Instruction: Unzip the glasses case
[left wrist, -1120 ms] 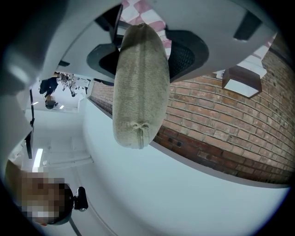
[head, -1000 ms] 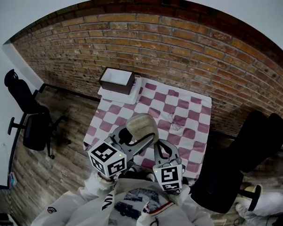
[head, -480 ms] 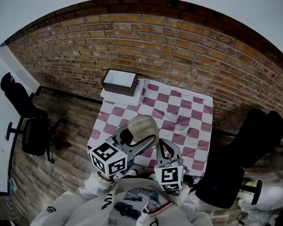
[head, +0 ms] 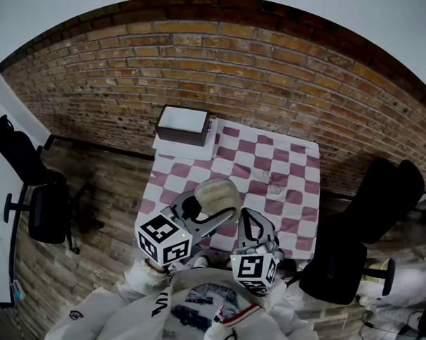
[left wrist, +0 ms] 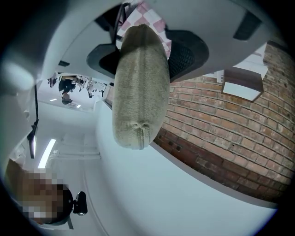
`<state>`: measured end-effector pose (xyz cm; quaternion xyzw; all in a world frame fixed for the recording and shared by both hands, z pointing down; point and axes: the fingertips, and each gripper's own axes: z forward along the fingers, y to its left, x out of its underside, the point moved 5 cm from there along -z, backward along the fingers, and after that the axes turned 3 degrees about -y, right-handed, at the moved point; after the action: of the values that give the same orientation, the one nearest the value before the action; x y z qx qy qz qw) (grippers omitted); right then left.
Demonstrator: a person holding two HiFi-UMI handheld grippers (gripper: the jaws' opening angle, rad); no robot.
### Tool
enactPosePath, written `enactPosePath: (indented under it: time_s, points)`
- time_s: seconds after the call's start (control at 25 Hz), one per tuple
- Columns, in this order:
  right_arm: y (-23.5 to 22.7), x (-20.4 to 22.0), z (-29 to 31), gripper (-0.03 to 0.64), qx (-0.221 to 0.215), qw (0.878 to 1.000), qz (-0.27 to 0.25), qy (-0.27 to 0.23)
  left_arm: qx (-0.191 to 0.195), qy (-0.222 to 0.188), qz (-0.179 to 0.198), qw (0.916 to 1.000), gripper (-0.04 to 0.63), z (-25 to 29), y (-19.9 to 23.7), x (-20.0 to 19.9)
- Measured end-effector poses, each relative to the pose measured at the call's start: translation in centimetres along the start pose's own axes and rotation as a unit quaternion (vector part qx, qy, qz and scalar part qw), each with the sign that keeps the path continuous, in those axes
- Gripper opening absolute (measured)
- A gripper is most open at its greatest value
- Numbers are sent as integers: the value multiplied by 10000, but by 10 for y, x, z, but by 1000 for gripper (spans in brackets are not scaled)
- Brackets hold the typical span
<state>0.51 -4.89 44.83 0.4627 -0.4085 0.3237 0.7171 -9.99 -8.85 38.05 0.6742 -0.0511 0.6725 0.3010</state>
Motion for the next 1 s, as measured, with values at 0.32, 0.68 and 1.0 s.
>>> enactPosePath:
  time_s: [0.32, 0.68, 1.0]
  points:
    - [25, -9, 5, 12, 179, 9993, -296, 123, 198, 73, 4, 9998, 284, -24, 15, 7]
    - [39, -14, 15, 12, 243, 9977, -585, 233, 247, 233, 221, 9992, 282, -36, 29, 13]
    - [43, -19, 21, 12, 346, 9945, -941, 302, 387, 444, 312, 9978, 282, -40, 37, 19]
